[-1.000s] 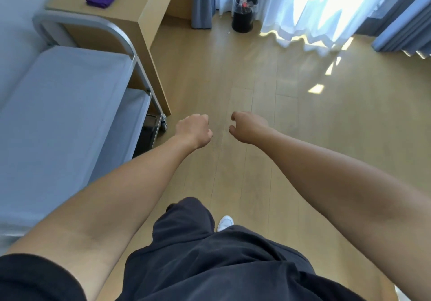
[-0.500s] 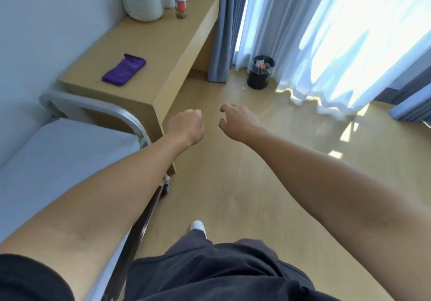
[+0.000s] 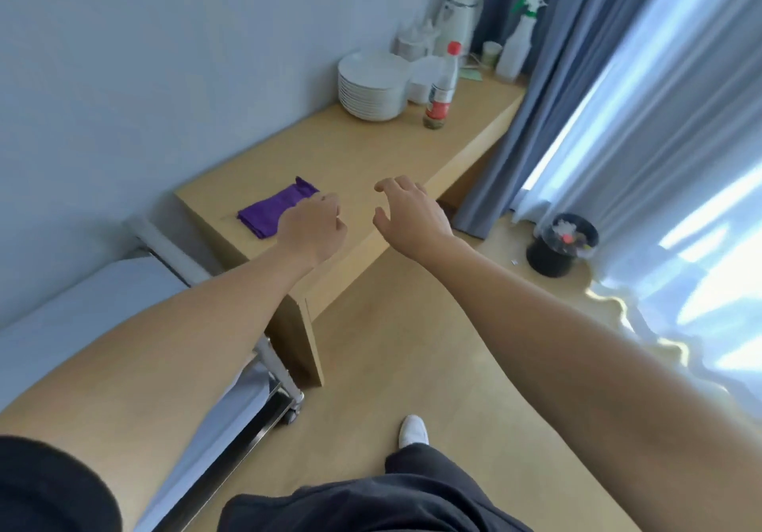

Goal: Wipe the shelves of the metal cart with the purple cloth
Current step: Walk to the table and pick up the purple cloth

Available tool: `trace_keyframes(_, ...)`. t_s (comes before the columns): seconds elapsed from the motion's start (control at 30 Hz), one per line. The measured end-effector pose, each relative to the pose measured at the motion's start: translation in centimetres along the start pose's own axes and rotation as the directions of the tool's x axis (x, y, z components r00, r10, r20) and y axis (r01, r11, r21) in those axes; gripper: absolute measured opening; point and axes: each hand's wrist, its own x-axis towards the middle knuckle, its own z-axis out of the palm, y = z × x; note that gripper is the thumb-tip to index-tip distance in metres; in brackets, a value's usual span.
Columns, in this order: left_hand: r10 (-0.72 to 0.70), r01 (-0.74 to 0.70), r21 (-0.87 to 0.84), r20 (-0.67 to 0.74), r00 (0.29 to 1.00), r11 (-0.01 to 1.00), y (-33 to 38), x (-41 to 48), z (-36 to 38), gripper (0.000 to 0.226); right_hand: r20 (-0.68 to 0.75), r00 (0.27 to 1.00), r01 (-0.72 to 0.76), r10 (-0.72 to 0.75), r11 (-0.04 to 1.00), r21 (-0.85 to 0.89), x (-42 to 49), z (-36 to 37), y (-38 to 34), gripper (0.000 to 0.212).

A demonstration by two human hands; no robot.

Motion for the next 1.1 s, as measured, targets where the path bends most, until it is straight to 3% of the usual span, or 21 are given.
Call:
trace_keyframes(0.23, -0.254, 0.256, 0.022, -0.069, 0.965, 0.966, -4.0, 3.0, 0.9, 0.013, 0.191, 0.96, 0.218, -0.207, 0.975, -0.039, 10.3, 2.2, 1.3, 0.044)
trace_keyframes(0.4, -0.419, 0.422, 0.013, -0.097, 0.903, 0.906, -8.9, 3.9, 2.3, 0.016, 0.302, 0.886, 0.377, -0.352, 0.926, -0.025, 15.9, 6.6, -1.8, 0.042)
trace_keyframes(0.7, -0.462, 0.472, 0.094, -0.112, 0.88, 0.877, -13.7, 5.8, 4.5, 0.016, 0.457, 0.77, 0.526, -0.446, 0.849, -0.057, 23.6, 14.4, -5.9, 0.044)
trace_keyframes(0.9, -0.423, 0.437, 0.13, -0.12, 0.898, 0.89, -13.8, 5.1, 6.2, 0.017, 0.576, 0.663, 0.631, -0.478, 0.771, -0.085, 24.8, 18.3, -5.5, 0.074)
trace_keyframes(1.1, -0.523, 0.534, 0.087, -0.126, 0.843, 0.841, -12.1, 4.9, 7.0, 0.016, 0.516, 0.677, 0.672, -0.524, 0.726, -0.146, 24.5, 19.6, -4.5, 0.055)
